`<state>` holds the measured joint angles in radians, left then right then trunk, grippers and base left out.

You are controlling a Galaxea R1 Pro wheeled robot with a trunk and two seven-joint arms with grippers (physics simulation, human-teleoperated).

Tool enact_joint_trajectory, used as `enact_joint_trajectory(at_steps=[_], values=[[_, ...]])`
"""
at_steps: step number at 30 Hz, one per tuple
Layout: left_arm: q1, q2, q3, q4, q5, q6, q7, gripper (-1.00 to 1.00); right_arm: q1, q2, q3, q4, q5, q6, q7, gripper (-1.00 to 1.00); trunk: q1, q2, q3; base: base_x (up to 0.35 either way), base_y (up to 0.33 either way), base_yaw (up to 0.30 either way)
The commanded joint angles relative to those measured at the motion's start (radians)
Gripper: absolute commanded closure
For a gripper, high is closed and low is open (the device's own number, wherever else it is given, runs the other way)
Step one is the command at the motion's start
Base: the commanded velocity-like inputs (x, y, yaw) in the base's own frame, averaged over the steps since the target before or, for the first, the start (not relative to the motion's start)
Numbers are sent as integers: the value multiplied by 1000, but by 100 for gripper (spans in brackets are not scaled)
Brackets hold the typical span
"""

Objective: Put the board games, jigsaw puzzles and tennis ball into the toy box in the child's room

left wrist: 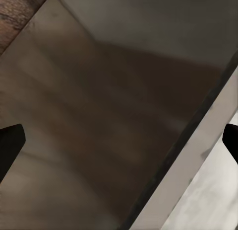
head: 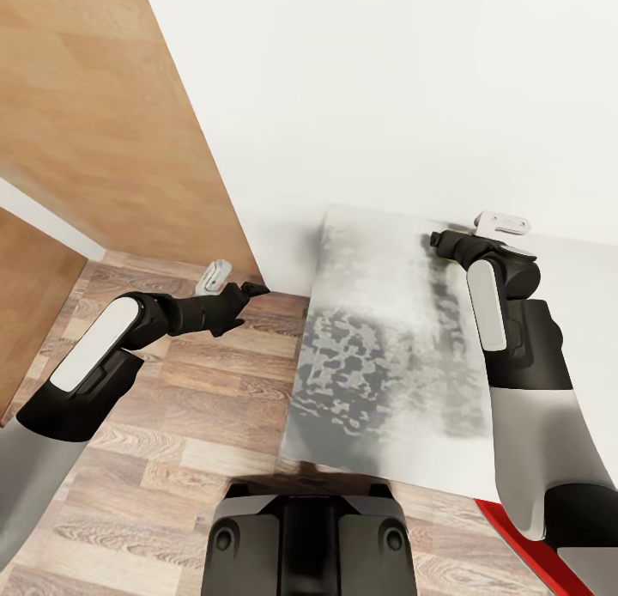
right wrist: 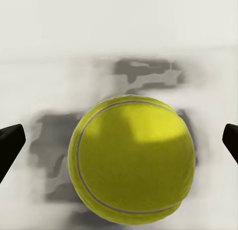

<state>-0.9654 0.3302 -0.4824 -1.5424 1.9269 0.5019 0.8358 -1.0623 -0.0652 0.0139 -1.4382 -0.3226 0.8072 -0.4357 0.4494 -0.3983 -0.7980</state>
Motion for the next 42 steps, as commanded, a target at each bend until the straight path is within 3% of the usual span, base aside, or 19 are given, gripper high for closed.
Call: enact_joint_trajectory(at_steps=[1,42], values=[[-1,1,-1,-1,6,0,6,-100,-1,-1,1,-1,-9,3,-9,-100,1,-2,-1,0,0,0],[-1,0,-1,-1,6,0,6,-100,-1,0,2,9,-9,0,-9,-100,1,-2,-2,0,0,0]])
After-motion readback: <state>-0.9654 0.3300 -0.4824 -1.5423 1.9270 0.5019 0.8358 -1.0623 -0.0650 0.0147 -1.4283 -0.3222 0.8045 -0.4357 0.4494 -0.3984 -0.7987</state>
